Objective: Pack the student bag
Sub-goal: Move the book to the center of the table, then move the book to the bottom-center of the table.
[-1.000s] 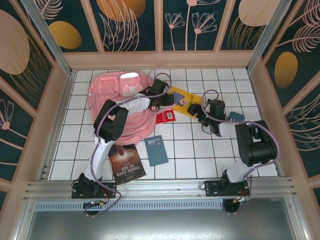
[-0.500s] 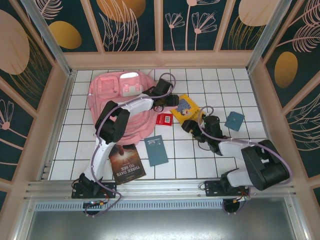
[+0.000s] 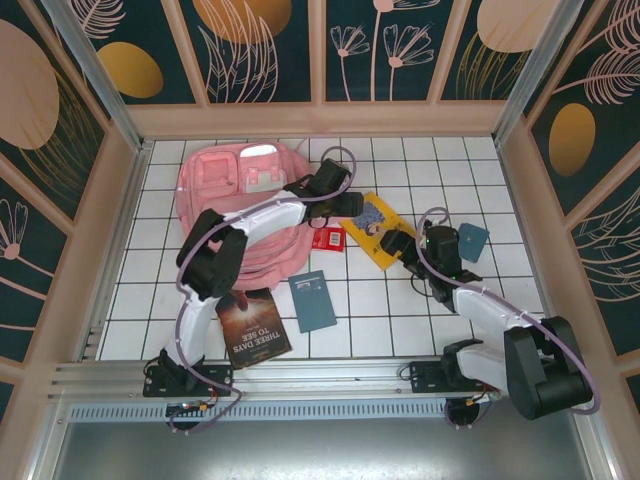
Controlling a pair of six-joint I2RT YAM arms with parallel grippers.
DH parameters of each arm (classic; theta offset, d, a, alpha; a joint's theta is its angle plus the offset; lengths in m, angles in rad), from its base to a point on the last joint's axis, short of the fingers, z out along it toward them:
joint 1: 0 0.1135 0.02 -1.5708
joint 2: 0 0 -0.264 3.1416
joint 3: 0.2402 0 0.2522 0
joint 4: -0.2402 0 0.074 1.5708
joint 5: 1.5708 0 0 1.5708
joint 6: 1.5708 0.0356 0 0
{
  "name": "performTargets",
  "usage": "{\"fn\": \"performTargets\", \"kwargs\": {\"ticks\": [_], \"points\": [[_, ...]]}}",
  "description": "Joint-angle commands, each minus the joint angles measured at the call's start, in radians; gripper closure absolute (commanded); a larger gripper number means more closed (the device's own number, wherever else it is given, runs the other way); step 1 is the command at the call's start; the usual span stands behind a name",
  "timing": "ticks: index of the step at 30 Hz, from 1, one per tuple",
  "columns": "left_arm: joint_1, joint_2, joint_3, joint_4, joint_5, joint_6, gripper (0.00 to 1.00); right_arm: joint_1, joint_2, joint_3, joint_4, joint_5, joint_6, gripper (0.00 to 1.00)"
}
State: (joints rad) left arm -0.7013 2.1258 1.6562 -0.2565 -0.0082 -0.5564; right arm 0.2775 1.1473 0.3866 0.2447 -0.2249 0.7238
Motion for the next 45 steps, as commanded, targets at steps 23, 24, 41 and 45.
{"fn": "performTargets", "kwargs": {"ticks": [23,24,41,45], "points": [[0.003,-0.902,-0.924,-0.242,-0.304,-0.398,0.51,0.065,0.098,0.129,0.021,-0.010,-0.088,0.12],[0.002,-0.941,-0.951,-0.278,-0.311,-0.424,0.50,0.066,0.098,0.129,0.021,-0.010,-0.087,0.12],[0.002,-1.213,-1.200,-0.587,-0.237,-0.754,0.47,0.090,0.092,0.127,0.038,-0.008,-0.069,0.12],[0.002,-1.199,-1.209,-0.605,-0.246,-0.764,0.37,0.088,0.089,0.125,0.037,-0.005,-0.070,0.12]]}}
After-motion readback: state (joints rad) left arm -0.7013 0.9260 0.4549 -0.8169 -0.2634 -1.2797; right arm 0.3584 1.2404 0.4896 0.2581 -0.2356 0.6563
